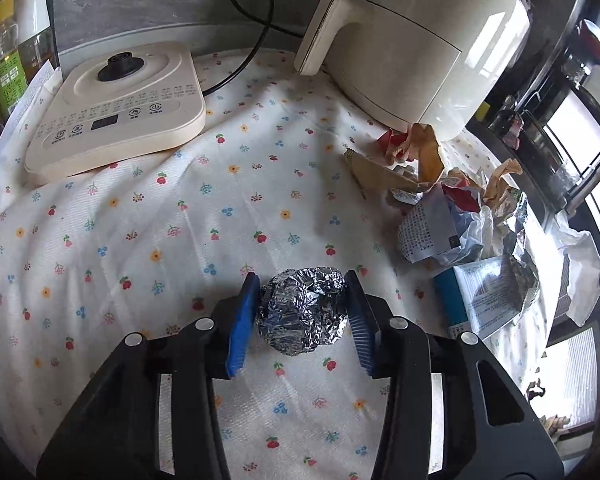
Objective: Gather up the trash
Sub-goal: 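Carry the foil ball and white bag to the bucket and release both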
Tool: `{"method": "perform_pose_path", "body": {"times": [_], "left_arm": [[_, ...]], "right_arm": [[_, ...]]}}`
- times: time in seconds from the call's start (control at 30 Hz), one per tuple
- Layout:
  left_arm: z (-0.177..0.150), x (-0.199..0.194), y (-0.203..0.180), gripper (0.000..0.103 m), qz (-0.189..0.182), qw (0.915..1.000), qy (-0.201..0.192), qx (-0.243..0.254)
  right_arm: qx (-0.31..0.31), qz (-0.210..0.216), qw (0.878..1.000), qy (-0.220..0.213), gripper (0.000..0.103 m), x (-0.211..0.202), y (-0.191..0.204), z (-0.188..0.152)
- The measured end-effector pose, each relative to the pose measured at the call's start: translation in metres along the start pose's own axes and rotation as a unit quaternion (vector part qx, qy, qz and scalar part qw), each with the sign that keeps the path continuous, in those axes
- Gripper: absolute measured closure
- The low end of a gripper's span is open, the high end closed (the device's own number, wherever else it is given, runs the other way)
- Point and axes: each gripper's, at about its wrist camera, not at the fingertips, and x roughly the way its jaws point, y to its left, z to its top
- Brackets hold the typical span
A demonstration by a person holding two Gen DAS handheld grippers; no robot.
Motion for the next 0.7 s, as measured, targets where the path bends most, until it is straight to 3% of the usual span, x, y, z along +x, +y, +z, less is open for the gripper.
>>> {"method": "perform_pose_path", "body": {"times": [0.37,0.7], "left_arm": [[-0.021,-0.051,-0.078,0.060,-0.025,0.9977,-0.044,0.046],[-0.068,-0.068,-0.194,0.060,-0.090,0.9874,-0.019,0.128]], "right_arm": [[0.042,-0.021,0.999,-0.020,0.099,-0.066,-0.062,-0.051],[0.130,-0.080,0.988,-0.020,0.099,-0.119,-0.161,-0.126]]}}
